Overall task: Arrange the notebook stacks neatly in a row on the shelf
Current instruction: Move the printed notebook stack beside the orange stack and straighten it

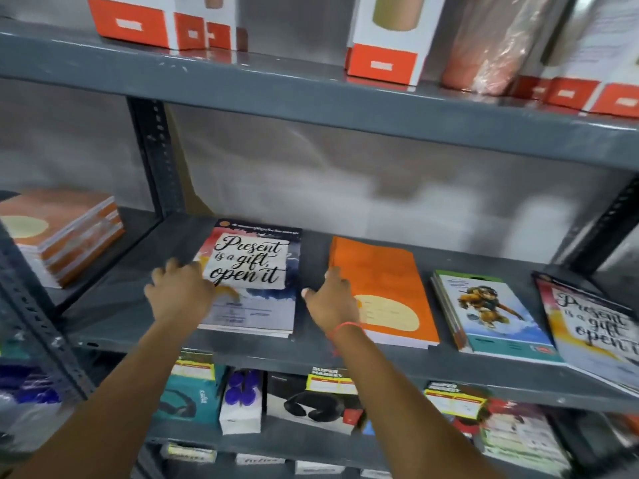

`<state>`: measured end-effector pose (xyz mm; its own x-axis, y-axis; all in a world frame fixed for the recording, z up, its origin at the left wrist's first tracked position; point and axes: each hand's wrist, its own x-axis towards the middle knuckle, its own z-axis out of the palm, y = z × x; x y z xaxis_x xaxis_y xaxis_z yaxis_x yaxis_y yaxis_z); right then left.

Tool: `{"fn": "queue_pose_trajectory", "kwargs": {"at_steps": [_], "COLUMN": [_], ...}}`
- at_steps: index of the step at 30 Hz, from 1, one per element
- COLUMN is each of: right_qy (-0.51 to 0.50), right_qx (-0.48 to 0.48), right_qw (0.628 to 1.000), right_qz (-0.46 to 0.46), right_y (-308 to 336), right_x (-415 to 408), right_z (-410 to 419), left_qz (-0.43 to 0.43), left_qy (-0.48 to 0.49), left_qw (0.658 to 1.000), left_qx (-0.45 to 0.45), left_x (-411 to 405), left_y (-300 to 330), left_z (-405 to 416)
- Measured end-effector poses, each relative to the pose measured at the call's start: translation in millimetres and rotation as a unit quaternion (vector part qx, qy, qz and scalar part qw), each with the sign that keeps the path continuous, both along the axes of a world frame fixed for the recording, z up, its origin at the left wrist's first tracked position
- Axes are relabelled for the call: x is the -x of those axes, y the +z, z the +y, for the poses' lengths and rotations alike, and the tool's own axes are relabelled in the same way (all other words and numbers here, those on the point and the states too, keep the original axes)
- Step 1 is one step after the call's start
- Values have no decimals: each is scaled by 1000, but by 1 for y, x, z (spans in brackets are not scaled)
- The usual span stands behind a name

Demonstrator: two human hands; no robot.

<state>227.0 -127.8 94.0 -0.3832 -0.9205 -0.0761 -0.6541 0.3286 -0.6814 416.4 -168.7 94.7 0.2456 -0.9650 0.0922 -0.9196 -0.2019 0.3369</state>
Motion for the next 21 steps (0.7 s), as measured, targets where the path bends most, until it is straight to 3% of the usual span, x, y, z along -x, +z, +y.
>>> {"fn": "queue_pose_trajectory", "kwargs": {"at_steps": [6,10,15,21], "right_qy": [-66,-126,-192,-256], "right_qx": [58,71,42,-59], "right_qw": [996,989,980,962], "right_qz": [3,13,36,73], "right_y": [14,20,11,-20], "right_x": [93,180,307,430], "right_z": [21,52,108,172], "left_qz": [76,154,253,269], "left_qy": [-120,-217,-338,-393], "left_qw": [987,961,906,866], "left_qx": [69,77,-27,-152], "left_x": [122,232,378,500], "left_y": [19,22,13,-4], "left_z": [28,64,127,177]}}
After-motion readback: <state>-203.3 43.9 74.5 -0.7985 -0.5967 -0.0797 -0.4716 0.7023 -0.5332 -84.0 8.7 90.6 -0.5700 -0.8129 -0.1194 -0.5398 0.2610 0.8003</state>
